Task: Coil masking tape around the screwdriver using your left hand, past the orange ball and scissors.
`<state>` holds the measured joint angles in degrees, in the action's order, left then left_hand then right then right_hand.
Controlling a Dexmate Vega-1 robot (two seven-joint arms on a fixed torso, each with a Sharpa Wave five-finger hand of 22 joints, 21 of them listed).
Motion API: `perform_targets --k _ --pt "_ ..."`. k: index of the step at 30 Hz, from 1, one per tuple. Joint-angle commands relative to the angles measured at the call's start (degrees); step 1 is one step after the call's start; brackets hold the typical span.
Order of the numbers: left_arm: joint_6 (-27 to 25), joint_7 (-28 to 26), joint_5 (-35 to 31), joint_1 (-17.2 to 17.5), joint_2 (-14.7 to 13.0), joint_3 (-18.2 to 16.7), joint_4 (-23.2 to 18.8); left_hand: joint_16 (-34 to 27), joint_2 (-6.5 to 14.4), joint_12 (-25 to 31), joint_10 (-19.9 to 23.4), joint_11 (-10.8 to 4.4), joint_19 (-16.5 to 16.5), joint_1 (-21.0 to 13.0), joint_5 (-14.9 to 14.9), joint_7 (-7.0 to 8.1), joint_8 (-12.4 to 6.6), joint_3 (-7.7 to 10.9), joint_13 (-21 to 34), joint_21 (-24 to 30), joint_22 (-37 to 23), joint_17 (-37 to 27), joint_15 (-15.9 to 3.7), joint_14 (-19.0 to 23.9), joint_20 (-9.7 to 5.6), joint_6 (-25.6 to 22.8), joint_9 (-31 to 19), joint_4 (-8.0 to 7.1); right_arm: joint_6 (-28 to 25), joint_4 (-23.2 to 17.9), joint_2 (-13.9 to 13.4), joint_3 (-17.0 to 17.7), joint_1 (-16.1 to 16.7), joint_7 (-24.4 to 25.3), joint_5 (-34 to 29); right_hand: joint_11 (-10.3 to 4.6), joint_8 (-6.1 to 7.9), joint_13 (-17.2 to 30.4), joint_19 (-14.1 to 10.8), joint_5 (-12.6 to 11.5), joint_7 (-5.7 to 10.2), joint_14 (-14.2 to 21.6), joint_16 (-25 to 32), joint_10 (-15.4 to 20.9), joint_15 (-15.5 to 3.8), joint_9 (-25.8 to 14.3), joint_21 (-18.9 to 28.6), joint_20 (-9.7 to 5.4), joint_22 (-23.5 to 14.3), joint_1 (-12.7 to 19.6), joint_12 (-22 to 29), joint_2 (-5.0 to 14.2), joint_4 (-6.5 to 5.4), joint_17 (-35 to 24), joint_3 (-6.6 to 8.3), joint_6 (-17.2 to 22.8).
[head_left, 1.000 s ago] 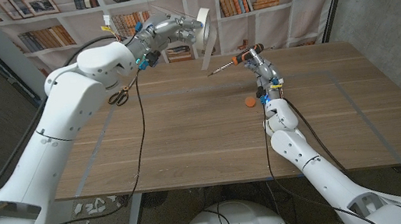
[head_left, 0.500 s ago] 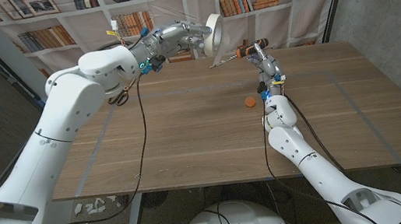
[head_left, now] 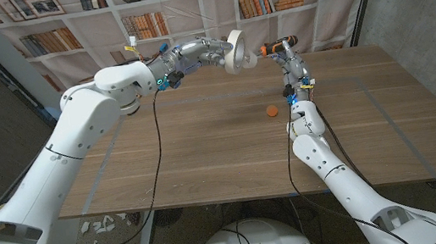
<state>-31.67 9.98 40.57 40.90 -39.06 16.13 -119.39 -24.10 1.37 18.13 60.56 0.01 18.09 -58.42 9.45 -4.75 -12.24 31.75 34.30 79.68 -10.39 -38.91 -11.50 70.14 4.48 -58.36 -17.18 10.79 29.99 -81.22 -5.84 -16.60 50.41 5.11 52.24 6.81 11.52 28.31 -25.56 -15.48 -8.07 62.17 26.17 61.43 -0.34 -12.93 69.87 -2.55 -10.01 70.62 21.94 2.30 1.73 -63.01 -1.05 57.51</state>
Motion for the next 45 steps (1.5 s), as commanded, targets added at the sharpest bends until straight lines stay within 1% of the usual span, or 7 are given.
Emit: perform_targets --k 1,5,17,26,35,40,45 --pt "0.44 3.03 -2.04 -1.79 -1.16 3.68 6.21 0.29 6.19 0.36 7.45 -6.60 -0.22 -6.17 0.40 -1.61 -0.31 1.40 6.35 0.20 -0.18 -0.22 -0.93 -0.06 -0.16 -1.25 -0.41 -1.56 -1.13 -3.61 -0.61 0.84 1.37 -3.58 4.42 -8.47 0.49 0.37 0.10 0.01 7.13 7.10 -0.20 8.56 -12.05 -0.07 -0.22 -7.96 -0.23 5.62 0.11 6.97 0.10 -0.29 8.93 6.86" --pt "1.08 4.20 -2.84 -1.87 -1.82 4.05 6.60 0.37 6.29 0.36 7.29 -6.47 -0.57 -6.10 0.43 -1.63 -0.27 1.42 6.56 0.13 -0.19 -0.30 -0.97 -0.20 -0.09 -0.99 -0.57 -1.63 -0.95 -4.14 -0.65 1.18 1.74 -3.20 4.73 -8.60 0.47 0.40 0.12 0.11 7.16 7.13 -0.21 8.48 -12.04 -0.06 -0.23 -7.99 -0.23 5.48 0.03 6.97 0.11 -0.37 9.05 6.80" --pt "-0.65 2.48 -3.39 -0.48 -2.86 3.04 4.81 0.49 6.39 0.23 7.22 -6.46 -0.75 -5.98 0.48 -1.44 -0.35 1.52 6.66 0.14 -0.20 -0.39 -0.94 -0.17 -0.06 -1.02 -0.84 -1.69 -1.60 -5.57 0.43 2.17 2.75 -4.68 9.13 -8.50 0.53 0.50 0.15 0.34 7.18 7.14 -0.39 8.57 -12.06 -0.03 -0.24 -7.98 -0.24 5.24 -0.07 6.94 0.26 -0.46 9.43 6.89" --pt "-0.09 2.25 -3.60 0.42 -3.16 2.20 4.75 0.57 6.39 0.16 7.18 -6.37 -0.75 -5.93 0.52 -1.51 -0.34 1.63 6.84 0.20 -0.21 -0.47 -0.98 -0.07 -0.07 -1.01 -0.96 -1.66 -5.57 -8.69 0.65 3.08 4.03 -6.33 15.42 -8.67 0.56 0.36 0.13 0.44 7.20 7.57 -0.34 8.94 -12.10 -0.01 -0.24 -7.92 -0.24 5.19 -0.14 6.97 0.43 -0.51 9.75 6.98" --pt "0.78 -0.24 -3.86 2.18 -3.23 -0.10 4.47 0.61 6.37 0.06 7.23 -6.44 -0.84 -5.89 0.53 -1.49 -0.30 1.62 6.85 0.22 -0.21 -0.63 -0.96 -0.11 0.00 -0.86 -1.12 -1.65 -9.05 -10.75 0.31 4.24 5.62 -7.99 20.13 -8.61 0.66 0.31 -0.02 0.55 7.01 8.05 -0.37 9.29 -12.08 0.04 -0.15 -7.77 -0.26 5.09 -0.17 6.90 0.64 -0.45 10.08 7.27" --pt "0.45 -3.12 -5.17 3.19 -3.49 -0.93 3.18 0.70 6.33 0.07 7.17 -6.35 -1.00 -5.82 0.56 -1.45 -0.37 1.63 7.05 0.21 -0.21 -0.65 -0.96 -0.14 -0.01 -0.84 -1.33 -1.67 -12.09 -11.71 0.53 5.56 6.45 -10.42 25.05 -8.58 0.71 0.37 -0.15 0.60 6.99 8.32 -0.34 9.65 -12.09 0.07 -0.08 -7.69 -0.27 5.02 -0.08 6.81 0.79 -0.49 10.25 7.45" --pt "0.21 -4.71 -6.00 3.71 -3.36 -1.26 2.77 0.69 6.37 0.11 7.21 -6.24 -0.96 -5.85 0.60 -1.32 -0.43 1.64 7.21 0.24 -0.21 -0.78 -1.03 -0.15 -0.04 -0.97 -1.39 -1.65 -13.43 -12.06 0.40 6.03 6.75 -11.35 26.34 -8.68 0.71 0.31 -0.30 0.63 6.77 8.57 -0.38 9.86 -12.07 0.10 0.02 -7.67 -0.29 4.97 -0.10 6.75 0.94 -0.42 10.41 7.52"
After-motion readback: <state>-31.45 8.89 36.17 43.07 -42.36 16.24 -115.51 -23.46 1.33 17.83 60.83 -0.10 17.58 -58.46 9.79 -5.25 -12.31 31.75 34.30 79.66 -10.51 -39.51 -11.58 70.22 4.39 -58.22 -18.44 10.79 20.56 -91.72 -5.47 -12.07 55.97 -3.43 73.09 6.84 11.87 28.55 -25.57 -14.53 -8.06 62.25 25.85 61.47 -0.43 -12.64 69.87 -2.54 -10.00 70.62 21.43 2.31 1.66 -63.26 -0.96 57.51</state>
